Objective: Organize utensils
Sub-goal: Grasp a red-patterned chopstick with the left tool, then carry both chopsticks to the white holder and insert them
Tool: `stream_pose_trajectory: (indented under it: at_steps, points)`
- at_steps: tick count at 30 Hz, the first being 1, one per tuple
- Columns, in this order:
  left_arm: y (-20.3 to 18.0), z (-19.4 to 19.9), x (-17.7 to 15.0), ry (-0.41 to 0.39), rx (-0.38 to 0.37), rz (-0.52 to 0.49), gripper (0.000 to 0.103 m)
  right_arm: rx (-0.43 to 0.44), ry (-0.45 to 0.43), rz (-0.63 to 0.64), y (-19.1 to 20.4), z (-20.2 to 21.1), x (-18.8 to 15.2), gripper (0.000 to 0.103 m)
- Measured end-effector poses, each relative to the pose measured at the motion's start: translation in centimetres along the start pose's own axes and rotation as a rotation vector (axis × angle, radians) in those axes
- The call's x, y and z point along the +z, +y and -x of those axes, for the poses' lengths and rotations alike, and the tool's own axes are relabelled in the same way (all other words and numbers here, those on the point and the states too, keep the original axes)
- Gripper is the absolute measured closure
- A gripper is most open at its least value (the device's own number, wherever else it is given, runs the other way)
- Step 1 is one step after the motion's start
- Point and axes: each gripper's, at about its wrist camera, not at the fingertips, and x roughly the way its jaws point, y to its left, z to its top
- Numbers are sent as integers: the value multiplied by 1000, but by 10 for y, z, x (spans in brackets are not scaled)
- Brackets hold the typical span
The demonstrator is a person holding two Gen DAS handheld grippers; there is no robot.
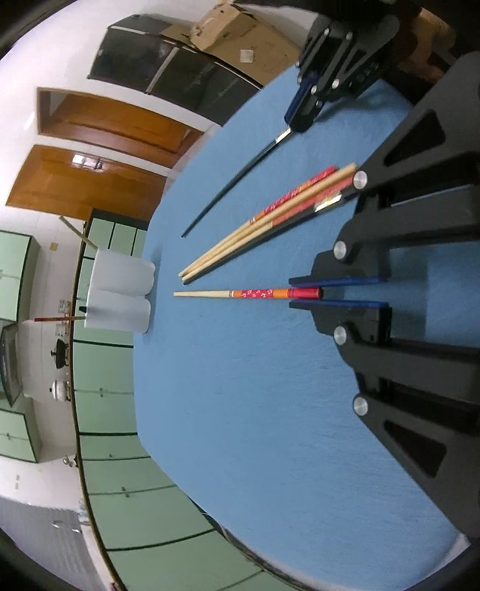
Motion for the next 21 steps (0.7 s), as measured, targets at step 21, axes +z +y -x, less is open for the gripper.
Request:
stream_pose_trajectory:
  at_steps: [21]
  points:
    - [-1, 134, 92, -116, 6, 0, 98, 105, -162, 39, -1, 125, 129, 96]
